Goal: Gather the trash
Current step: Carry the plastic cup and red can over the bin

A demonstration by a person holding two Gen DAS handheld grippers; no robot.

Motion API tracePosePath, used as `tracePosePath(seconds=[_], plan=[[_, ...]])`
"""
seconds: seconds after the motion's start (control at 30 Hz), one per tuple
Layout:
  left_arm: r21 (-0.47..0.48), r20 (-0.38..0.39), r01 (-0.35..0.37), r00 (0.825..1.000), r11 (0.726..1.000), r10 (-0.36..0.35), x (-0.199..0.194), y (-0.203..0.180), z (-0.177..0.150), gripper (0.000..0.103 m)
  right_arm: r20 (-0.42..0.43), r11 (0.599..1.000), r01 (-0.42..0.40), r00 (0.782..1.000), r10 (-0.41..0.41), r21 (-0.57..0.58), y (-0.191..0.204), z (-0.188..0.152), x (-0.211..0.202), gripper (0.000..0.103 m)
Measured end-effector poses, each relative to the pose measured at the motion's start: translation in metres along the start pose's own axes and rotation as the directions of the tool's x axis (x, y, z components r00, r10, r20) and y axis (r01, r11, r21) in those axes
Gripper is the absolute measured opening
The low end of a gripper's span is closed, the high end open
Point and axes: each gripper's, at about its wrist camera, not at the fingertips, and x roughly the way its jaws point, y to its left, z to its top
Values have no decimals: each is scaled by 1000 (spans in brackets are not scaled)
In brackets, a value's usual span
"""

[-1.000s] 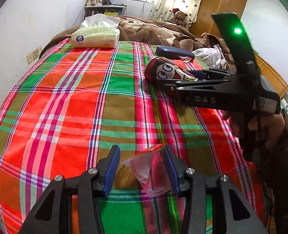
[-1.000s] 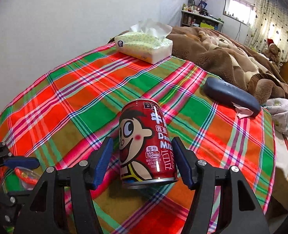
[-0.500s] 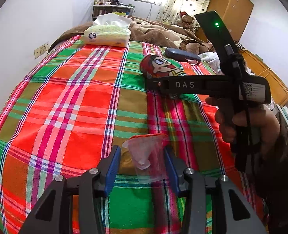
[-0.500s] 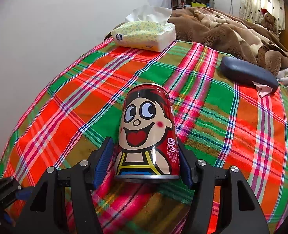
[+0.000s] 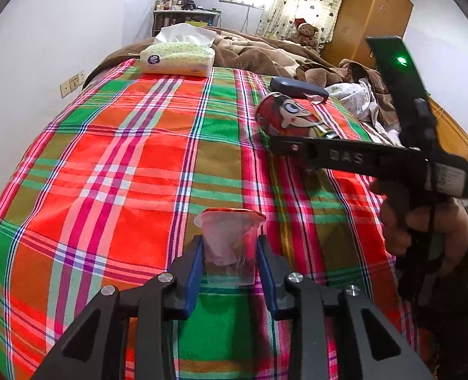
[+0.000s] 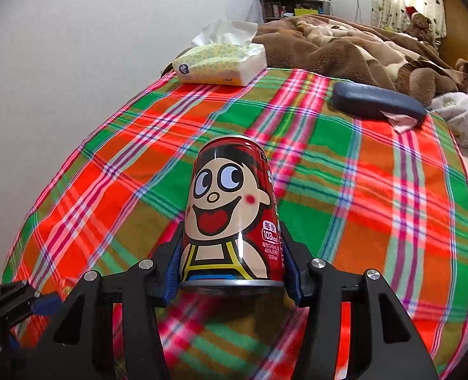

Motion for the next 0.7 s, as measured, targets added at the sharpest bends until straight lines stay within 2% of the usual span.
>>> tracePosePath(seconds=[0.33,0.7], plan=[[16,28,12,1000,1000,-13,-11,-14,3,33,60,996,-41,998,36,85,-18,-24,-29,54],[114,78,44,996,993,-53,-41,-62,5,33,143,987,-14,990,-9,162,-40,-58,-84,54]])
